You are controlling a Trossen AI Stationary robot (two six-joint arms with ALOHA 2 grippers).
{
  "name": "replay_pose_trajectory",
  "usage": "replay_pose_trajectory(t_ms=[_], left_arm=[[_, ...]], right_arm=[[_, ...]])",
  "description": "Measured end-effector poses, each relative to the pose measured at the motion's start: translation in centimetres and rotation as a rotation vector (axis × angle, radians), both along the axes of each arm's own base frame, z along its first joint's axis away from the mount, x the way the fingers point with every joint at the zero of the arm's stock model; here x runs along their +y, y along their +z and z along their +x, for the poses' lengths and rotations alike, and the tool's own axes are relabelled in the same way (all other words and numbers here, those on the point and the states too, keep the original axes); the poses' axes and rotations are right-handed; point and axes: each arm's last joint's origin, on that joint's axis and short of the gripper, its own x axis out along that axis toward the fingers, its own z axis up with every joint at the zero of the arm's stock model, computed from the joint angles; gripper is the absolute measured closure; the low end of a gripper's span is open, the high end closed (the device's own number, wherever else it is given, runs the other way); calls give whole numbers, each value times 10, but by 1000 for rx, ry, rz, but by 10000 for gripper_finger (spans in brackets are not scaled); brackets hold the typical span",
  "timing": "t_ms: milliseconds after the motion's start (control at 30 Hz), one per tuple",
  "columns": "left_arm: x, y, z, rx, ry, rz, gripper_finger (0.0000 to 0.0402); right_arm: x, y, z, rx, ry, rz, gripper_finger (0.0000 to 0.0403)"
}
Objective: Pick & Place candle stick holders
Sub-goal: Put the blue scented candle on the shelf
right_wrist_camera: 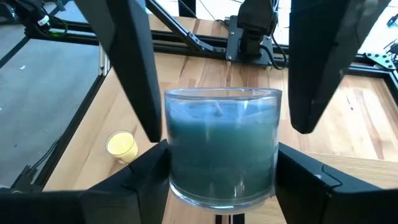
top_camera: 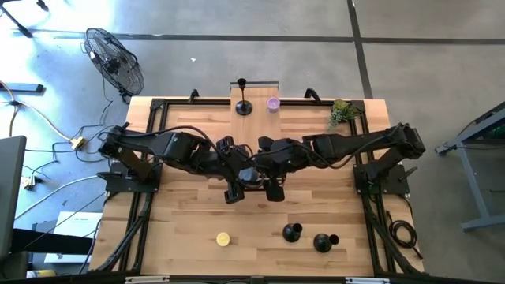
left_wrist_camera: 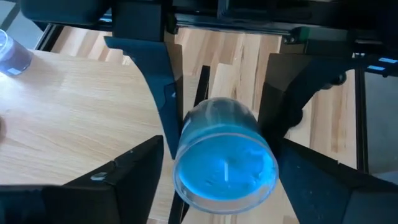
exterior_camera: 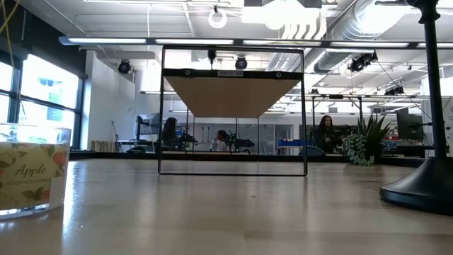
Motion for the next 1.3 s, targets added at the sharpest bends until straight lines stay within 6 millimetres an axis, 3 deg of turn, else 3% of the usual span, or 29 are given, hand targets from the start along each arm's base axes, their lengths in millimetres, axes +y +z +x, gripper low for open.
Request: replay_pose_trajectory(t_ms=[333, 633, 733, 967, 1300], left_arm=[[0, 6, -3, -25, 27, -65, 93], [-5, 53, -22, -193, 33, -91, 93], [-8, 67, -33, -236, 42, -61, 93], [-13, 86, -59, -262, 104, 57, 93], [-9, 81, -80, -184, 232, 100, 92]], right_arm=[[0, -1, -1, 9, -1, -1, 177], [-3, 0, -11, 68, -45, -41, 177], [-6, 10, -21, 56, -68, -54, 177], [-17, 44, -67, 13, -197, -78, 177], [-36, 94, -171, -97, -396, 54, 177]])
